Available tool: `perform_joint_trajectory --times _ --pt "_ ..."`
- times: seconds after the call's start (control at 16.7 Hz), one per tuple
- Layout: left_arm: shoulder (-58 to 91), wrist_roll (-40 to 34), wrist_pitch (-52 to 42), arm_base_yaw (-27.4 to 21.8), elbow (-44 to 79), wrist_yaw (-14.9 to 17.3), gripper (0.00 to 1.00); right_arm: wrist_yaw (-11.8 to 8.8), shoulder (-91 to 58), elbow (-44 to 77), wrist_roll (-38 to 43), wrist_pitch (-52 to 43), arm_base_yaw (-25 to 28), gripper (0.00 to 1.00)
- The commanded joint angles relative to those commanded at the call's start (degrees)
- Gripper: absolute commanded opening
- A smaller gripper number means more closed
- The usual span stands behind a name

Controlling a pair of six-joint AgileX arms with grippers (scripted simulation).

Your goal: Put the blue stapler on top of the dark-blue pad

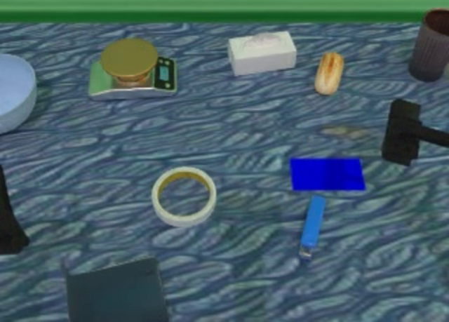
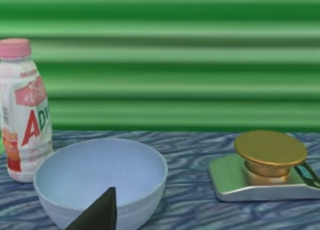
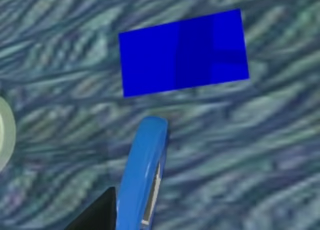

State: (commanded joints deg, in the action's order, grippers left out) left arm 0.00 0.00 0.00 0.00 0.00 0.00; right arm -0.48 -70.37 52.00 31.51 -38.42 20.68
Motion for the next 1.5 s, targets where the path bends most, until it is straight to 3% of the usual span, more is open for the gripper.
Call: perform_joint_trajectory --times 0.42,0.72,1.14,1.5 --pt "0.00 0.00 0.00 0.00 0.00 0.00 1.00 -0.30 -32.25 24.63 14.89 -17.91 9.70 1.00" --pt "0.00 0.00 0.00 0.00 0.00 0.00 1.00 -0.26 -43.22 33.74 20.17 -23.60 12.96 1.00" --pt "0.00 0.00 0.00 0.00 0.00 0.00 1.00 -0.25 -43.95 33.43 20.33 -22.81 12.90 1.00" --pt "0.00 0.00 0.00 0.00 0.00 0.00 1.00 -0.20 -49.79 26.20 20.65 -9.34 13.25 1.00"
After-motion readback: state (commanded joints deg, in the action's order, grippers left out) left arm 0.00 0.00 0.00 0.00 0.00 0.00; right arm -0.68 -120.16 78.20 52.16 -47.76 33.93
